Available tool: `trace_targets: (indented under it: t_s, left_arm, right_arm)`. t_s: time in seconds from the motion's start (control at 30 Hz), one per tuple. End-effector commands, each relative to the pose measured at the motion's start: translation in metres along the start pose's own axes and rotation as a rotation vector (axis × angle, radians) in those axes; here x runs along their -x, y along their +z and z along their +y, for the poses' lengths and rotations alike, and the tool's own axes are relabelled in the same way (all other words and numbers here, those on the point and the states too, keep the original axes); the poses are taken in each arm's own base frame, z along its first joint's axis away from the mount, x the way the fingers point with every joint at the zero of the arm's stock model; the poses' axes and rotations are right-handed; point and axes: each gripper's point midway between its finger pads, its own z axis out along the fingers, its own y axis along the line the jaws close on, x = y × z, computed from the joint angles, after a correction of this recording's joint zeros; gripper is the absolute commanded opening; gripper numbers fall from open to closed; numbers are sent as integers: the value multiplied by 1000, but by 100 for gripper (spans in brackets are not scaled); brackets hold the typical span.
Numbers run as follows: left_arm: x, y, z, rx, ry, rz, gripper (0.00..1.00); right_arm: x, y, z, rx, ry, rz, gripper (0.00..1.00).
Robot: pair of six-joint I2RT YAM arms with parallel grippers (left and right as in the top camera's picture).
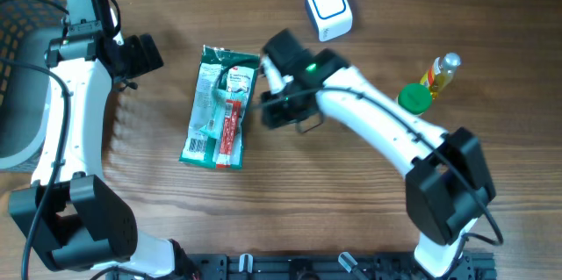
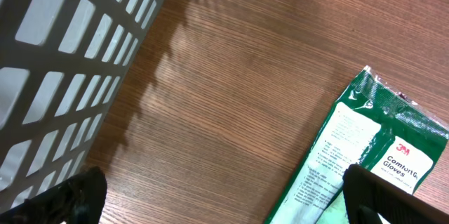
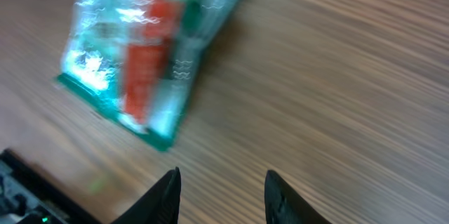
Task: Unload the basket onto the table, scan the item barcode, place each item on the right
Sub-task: 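Reach the right gripper to the gloves pack and grasp its red strips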
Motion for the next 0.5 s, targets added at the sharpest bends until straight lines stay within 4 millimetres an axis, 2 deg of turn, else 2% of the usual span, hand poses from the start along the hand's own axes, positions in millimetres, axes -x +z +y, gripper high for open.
trace_targets:
  t_s: [0.0,0.13,0.2,0.3,0.4,0.47]
  left_arm:
    - [3,-2,-1,-9,-6,-10,100]
    - [3,-2,0,-8,-6,-10,100]
    - [3,-2,0,-8,-6,-10,100]
    - [3,-2,-1,-9,-6,-10,100]
    - [3,-2,-1,-9,-6,-10,100]
    - [3,-2,-1,-9,-6,-10,100]
  right_arm:
    - [-10,16,32,-24,5,-13,39]
    - [-20,27,54,-70,-31,-46,41]
    - [-25,37,62,-51,13,-57,41]
    - [-31,53,67,-22,70,-76,36]
    - [-37,70,63,6,135,-93,25]
    - [-38,79,66,51,124,-112,22]
